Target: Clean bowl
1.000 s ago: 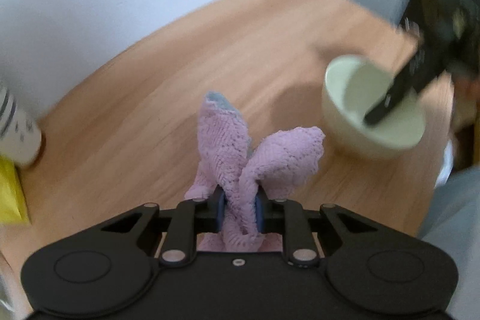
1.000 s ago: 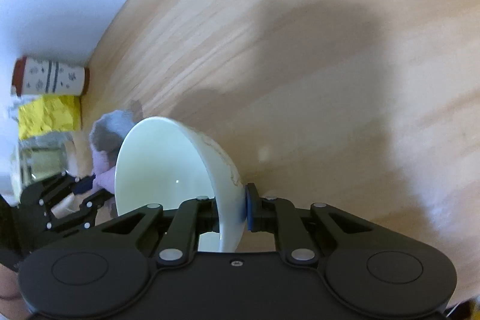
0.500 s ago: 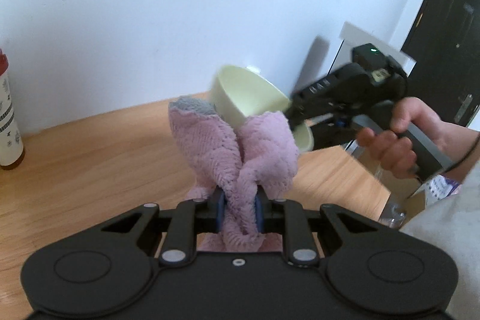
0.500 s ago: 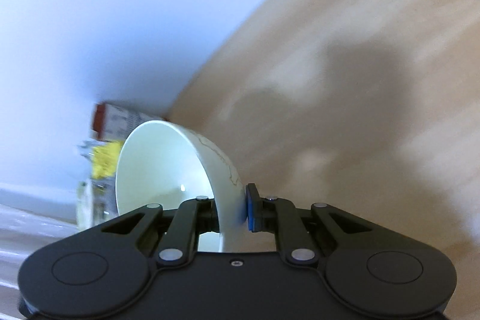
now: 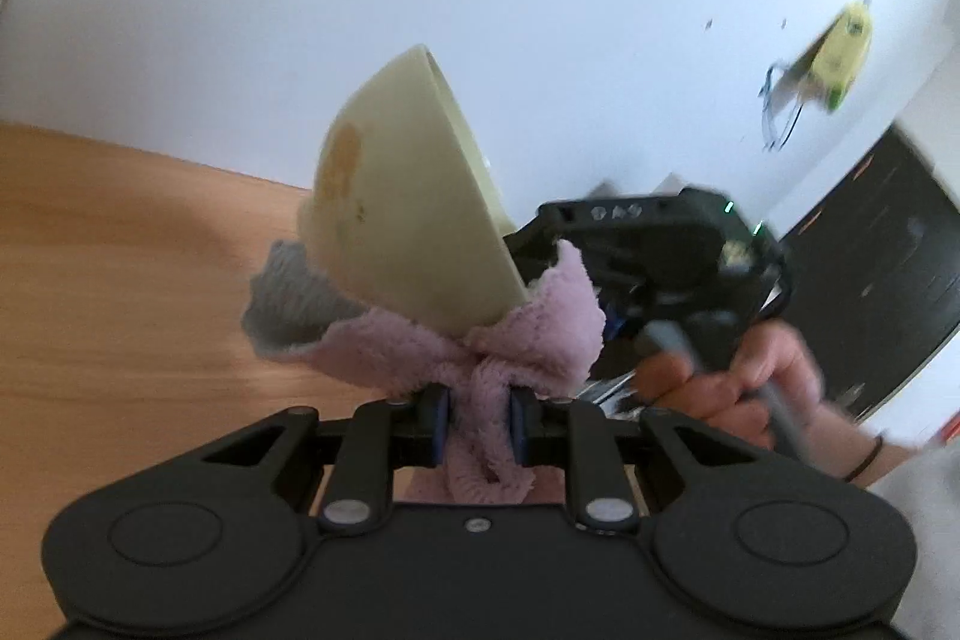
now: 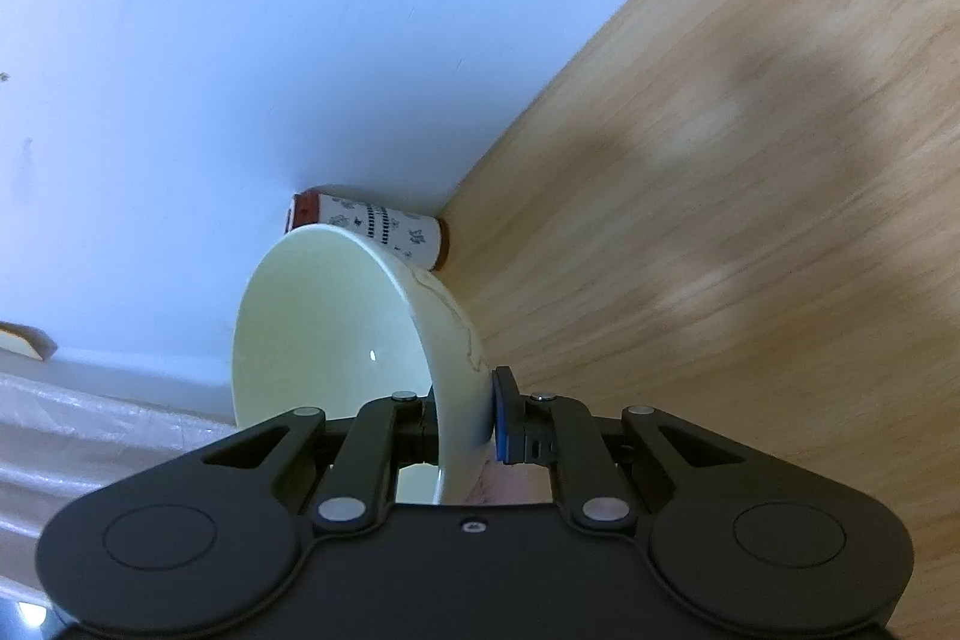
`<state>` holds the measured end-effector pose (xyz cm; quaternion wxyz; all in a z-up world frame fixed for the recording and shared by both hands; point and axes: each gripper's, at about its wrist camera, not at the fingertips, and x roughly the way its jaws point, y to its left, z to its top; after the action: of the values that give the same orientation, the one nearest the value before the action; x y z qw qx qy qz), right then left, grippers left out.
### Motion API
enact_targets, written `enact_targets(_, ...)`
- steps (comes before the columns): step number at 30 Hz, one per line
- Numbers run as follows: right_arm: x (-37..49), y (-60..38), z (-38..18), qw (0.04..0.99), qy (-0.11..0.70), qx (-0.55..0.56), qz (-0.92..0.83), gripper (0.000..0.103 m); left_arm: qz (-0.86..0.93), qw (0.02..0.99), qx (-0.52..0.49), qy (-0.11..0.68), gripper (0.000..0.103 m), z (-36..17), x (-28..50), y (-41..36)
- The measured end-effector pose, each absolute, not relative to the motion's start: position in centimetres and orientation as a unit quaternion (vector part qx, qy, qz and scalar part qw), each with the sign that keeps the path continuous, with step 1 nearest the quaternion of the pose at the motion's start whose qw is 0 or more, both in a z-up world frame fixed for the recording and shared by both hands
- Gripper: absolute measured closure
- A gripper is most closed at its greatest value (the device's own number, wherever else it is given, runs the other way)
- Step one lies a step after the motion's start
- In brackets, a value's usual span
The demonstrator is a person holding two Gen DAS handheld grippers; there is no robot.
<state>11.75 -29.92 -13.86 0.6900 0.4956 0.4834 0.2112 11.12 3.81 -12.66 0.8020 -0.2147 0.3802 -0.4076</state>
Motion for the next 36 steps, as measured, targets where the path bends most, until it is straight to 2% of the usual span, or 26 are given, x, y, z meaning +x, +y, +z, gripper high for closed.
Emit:
enact_targets(12, 11.2, -30.9, -14.4, 0.686, 0.482, 0.498, 0.221, 0.088, -0.399, 0.799, -0.235, 0.384, 0.085, -14.4, 12.5, 2.7)
enact_targets(28, 10.7, -30.3, -14.2, 0.705, 0.496, 0.437, 0.258, 0.086, -0.394, 0.821, -0.136, 0.390, 0.085, -13.1, 12.5, 6.2)
enact_targets(36, 10.5, -30.7, -14.8, 0.704, 0.504, 0.430, 0.258, 0.085, -0.358, 0.826, -0.183, 0.395, 0.085, -13.1, 13.6, 8.0)
